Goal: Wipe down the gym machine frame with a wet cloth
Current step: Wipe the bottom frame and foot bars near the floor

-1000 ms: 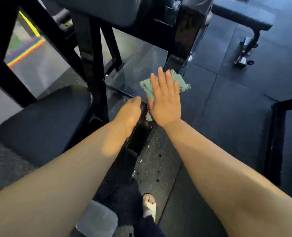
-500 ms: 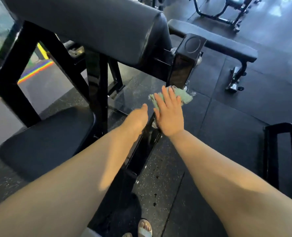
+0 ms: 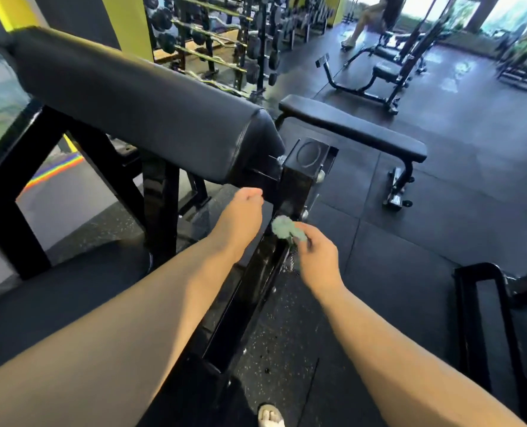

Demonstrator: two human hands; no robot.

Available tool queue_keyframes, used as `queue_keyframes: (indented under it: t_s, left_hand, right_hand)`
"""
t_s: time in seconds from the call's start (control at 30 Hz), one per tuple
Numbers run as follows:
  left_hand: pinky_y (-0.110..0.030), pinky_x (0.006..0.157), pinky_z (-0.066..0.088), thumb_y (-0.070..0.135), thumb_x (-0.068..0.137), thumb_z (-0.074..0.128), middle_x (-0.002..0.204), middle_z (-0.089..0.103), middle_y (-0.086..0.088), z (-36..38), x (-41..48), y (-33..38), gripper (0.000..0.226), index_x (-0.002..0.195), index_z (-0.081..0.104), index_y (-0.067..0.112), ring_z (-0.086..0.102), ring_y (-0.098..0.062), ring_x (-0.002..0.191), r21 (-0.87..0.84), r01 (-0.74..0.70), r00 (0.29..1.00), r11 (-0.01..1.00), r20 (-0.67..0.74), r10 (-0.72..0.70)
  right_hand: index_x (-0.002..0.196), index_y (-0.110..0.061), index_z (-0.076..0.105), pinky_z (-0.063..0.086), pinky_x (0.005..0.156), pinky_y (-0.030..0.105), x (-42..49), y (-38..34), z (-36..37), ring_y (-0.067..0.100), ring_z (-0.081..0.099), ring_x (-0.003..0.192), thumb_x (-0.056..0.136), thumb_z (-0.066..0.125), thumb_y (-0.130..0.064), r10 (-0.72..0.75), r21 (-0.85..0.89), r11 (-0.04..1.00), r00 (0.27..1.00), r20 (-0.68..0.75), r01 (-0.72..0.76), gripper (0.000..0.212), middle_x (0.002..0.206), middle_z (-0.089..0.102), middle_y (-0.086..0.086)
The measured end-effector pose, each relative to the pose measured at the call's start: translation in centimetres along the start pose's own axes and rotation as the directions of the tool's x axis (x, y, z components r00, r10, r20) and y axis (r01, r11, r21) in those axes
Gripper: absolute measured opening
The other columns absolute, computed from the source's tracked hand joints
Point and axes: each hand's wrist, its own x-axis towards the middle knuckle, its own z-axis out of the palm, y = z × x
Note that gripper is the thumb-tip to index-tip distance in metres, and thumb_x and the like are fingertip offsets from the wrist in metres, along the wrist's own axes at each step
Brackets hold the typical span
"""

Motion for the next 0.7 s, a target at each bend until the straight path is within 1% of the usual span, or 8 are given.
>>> queue_keyframes:
  t_s: [0.1,0.17,0.2,0.27,0.33,0.4,0.57,0.7]
  left_hand:
    - [-0.036,0.102,0.041,0.014,0.101,0.033,0.12,0.053,0.004,0.8,0.8,2.0,0.034,0.132,0.048,0.017,0.05,-0.017,0.108,-0.068,-0.054,0.999,0.996,0.001,0.054]
    - [-0.037,0.099,0.041,0.011,0.1,0.033,0.11,0.055,0.001,1.5,1.1,3.2,0.031,0.121,0.055,0.016,0.05,-0.016,0.099,-0.111,-0.048,0.998,0.993,0.039,0.052]
    - [-0.037,0.097,0.04,0.01,0.1,0.033,0.101,0.055,0.003,2.0,1.3,3.8,0.03,0.115,0.058,0.017,0.049,-0.014,0.096,-0.135,-0.042,0.998,0.99,0.049,0.049]
    - [-0.036,0.092,0.043,0.014,0.1,0.034,0.096,0.057,0.003,2.5,1.8,4.4,0.027,0.107,0.06,0.018,0.052,-0.015,0.096,-0.171,-0.028,0.999,0.985,0.02,0.032]
    - [-0.031,0.086,0.047,0.014,0.1,0.032,0.088,0.06,0.003,2.9,2.3,4.9,0.028,0.091,0.058,0.021,0.056,-0.015,0.089,-0.177,-0.025,0.999,0.984,-0.047,0.017]
    - [-0.032,0.085,0.049,0.01,0.098,0.028,0.087,0.061,0.0,3.1,3.0,4.8,0.026,0.097,0.053,0.017,0.06,-0.016,0.085,-0.186,-0.026,0.988,0.982,-0.152,-0.003]
    - [-0.029,0.071,0.045,0.004,0.1,0.028,0.083,0.055,-0.009,3.2,3.5,4.1,0.022,0.101,0.05,0.01,0.054,-0.022,0.077,-0.455,0.056,0.972,0.889,-0.178,-0.153]
    - [-0.032,0.083,0.051,-0.003,0.096,0.026,0.089,0.061,-0.012,3.1,2.6,3.1,0.028,0.106,0.051,0.002,0.062,-0.025,0.087,-0.515,0.032,0.97,0.856,-0.192,-0.151]
  right_hand:
    - [0.116,-0.024,0.061,0.048,0.089,0.029,2.0,-2.4,-4.3,0.012,0.06,0.099,0.098,0.049,-0.014,0.135,0.242,0.968,0.952,-0.274,-0.068,0.024,0.113,0.065,-0.004]
    - [0.117,-0.027,0.058,0.046,0.095,0.028,4.2,-4.7,-5.8,0.013,0.058,0.107,0.097,0.049,-0.012,-0.016,0.225,0.969,0.937,-0.35,0.1,0.027,0.115,0.062,-0.008]
    - [0.119,-0.023,0.058,0.042,0.099,0.027,5.7,-5.7,-5.9,0.011,0.054,0.111,0.096,0.049,-0.01,-0.177,0.151,0.961,0.936,-0.305,0.231,0.028,0.117,0.06,-0.008]
    - [0.123,-0.009,0.059,0.031,0.11,0.034,7.6,-6.3,-4.3,0.016,0.044,0.125,0.094,0.048,-0.013,-0.486,-0.131,0.867,0.874,-0.01,0.481,0.032,0.127,0.055,0.0]
    - [0.125,-0.008,0.059,0.027,0.108,0.053,9.9,-5.2,-2.8,0.035,0.043,0.129,0.092,0.042,-0.025,-0.589,-0.404,0.647,0.76,0.274,0.647,0.041,0.133,0.054,0.013]
    - [0.125,-0.014,0.061,0.028,0.107,0.054,12.6,-5.8,-2.7,0.038,0.046,0.127,0.094,0.04,-0.034,-0.553,-0.503,0.538,0.734,0.395,0.676,0.042,0.133,0.056,0.012]
    - [0.135,-0.029,0.051,0.04,0.099,0.036,17.5,-7.9,-3.4,0.026,0.048,0.124,0.101,0.038,-0.037,-0.204,-0.421,0.789,0.838,0.507,0.447,0.037,0.139,0.05,0.002]
    - [0.132,-0.011,0.055,0.031,0.108,0.033,13.1,-5.1,-5.0,0.034,0.046,0.126,0.099,0.042,-0.024,-0.451,-0.357,0.754,0.829,0.331,0.552,0.038,0.138,0.05,0.011]
